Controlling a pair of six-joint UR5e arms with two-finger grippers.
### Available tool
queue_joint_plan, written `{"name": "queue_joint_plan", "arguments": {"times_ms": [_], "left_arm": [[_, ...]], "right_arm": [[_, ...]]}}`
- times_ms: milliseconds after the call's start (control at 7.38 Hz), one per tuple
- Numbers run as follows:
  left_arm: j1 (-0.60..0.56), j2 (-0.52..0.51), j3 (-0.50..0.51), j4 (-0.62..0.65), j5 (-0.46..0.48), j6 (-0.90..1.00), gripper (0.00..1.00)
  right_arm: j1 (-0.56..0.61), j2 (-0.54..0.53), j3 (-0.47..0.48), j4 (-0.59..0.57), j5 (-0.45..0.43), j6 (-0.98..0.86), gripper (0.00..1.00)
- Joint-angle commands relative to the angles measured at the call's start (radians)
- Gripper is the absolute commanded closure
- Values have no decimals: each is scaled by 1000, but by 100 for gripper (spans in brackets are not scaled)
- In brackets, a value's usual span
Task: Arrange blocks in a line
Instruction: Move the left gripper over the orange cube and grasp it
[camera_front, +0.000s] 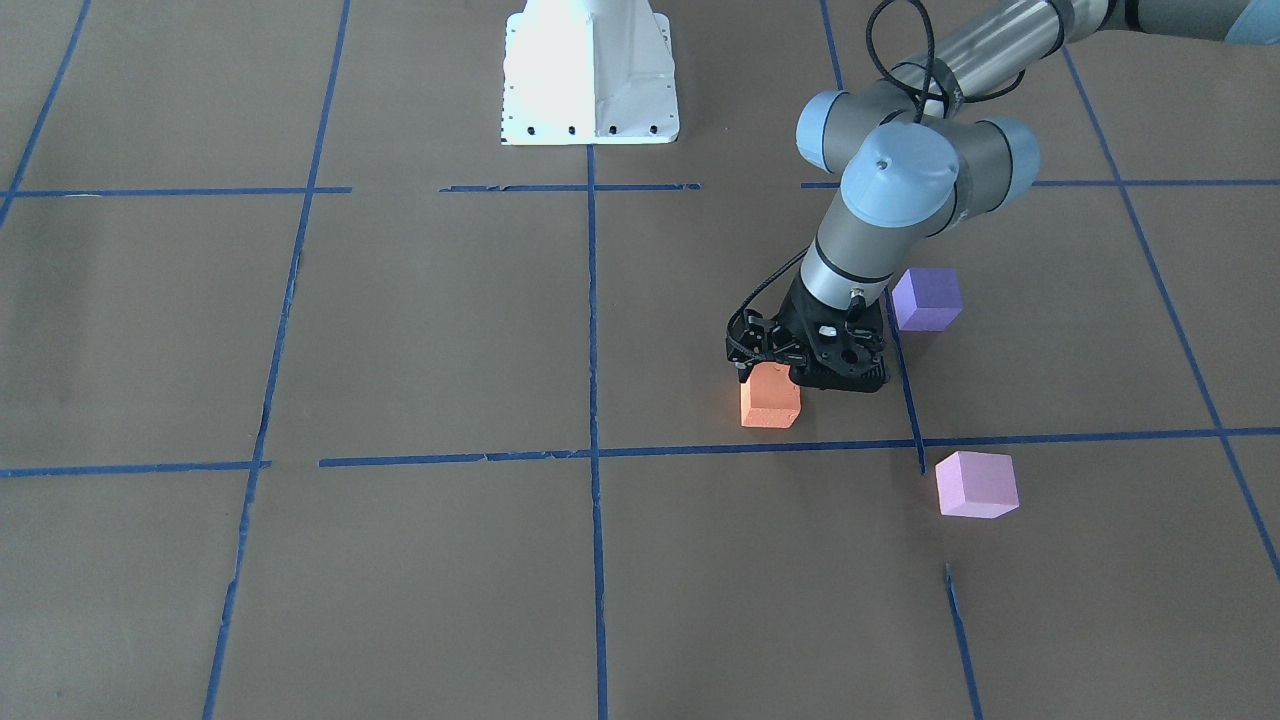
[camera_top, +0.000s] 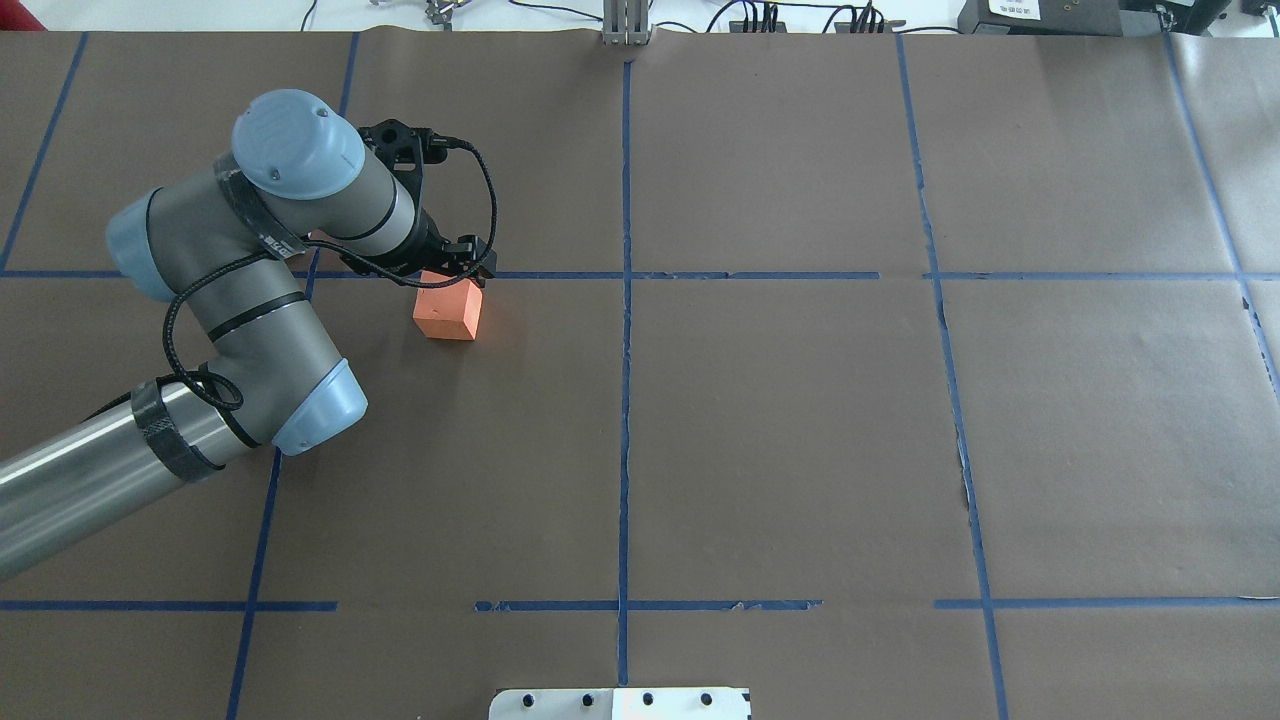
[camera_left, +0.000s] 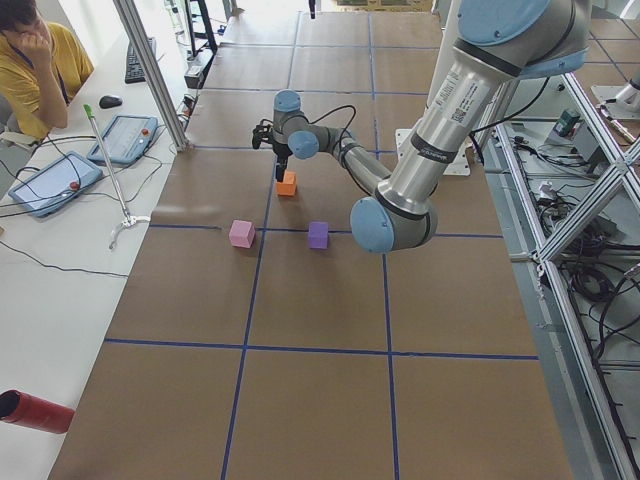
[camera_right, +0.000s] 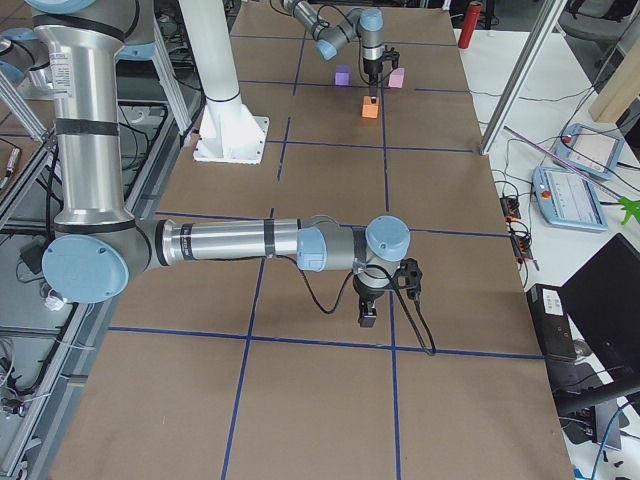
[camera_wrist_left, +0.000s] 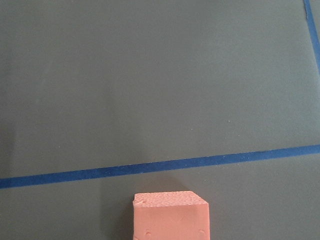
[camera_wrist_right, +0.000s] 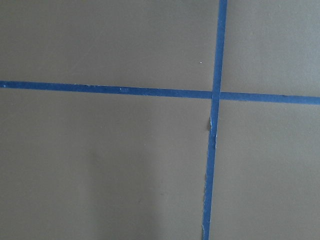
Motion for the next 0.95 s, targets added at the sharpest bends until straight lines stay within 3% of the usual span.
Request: {"name": "queue_joint_plan", "arguments": {"times_ms": [0, 271, 407, 542, 678, 814], "left_arm": [[25, -1, 41, -6, 27, -6, 0], [59, 2, 61, -7, 27, -4, 3], [59, 1, 58, -6, 24, 0, 46], [56, 1, 57, -4, 16, 0, 73], [35, 4, 44, 2, 8, 3, 77], [-14, 42, -4, 8, -68, 32, 78]], "right_arm": [[0, 0, 0, 0, 0, 0, 0], [0, 0, -1, 0, 0, 0, 0], [0, 0, 0, 0, 0, 0, 0], [0, 0, 0, 0, 0, 0, 0], [0, 0, -1, 0, 0, 0, 0], [0, 0, 0, 0, 0, 0, 0]]}}
